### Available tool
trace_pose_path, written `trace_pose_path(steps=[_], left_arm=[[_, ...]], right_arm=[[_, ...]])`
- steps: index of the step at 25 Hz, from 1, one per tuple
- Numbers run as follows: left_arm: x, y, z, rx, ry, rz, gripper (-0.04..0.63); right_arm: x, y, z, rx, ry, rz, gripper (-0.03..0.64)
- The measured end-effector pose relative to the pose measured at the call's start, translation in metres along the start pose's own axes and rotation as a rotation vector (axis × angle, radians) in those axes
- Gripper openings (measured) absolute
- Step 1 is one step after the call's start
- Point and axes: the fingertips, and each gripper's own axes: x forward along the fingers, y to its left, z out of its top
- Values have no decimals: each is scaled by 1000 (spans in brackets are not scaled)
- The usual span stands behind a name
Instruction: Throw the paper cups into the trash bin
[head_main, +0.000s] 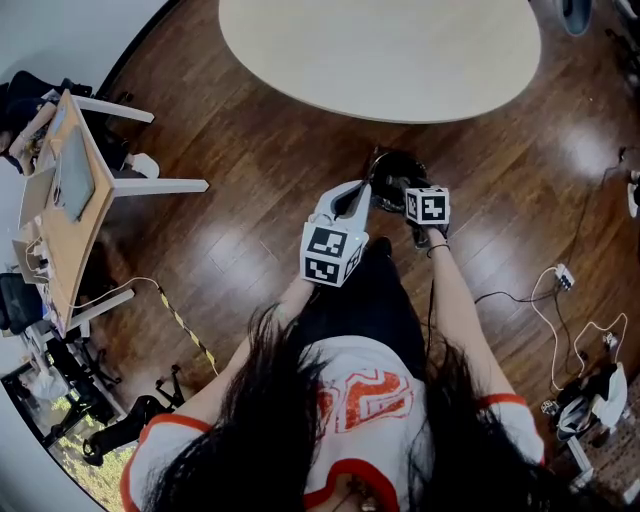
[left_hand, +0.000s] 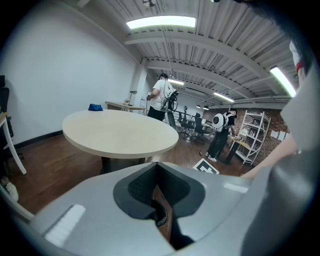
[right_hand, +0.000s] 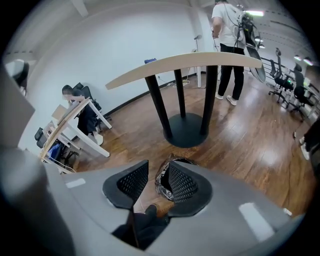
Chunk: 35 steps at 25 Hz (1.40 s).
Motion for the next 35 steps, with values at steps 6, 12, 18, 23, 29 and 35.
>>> trace_pose_path(steps=[6,12,18,23,29,35], left_arm=[[0,0,7,-4,-12,2,0],[-1,-4,11,-9,-28,7,0],[2,-8,27,-6,-61,8,0],[8,-7,40,2,-95,4,0],[8,-7,50,6,-119,-8,0],[12,-15,56,14,-135,-14,0]], right_arm=[[-20,3,12,59,-76,-4,105],[-51,-1,32,130,-187,-39,7],[-95,4,55,192,-308,-18,2],[-134,23,70,170,-390,15,2],[-186,52,100,141,-509,46,2],[-234,73,106,177,-597,84,2]])
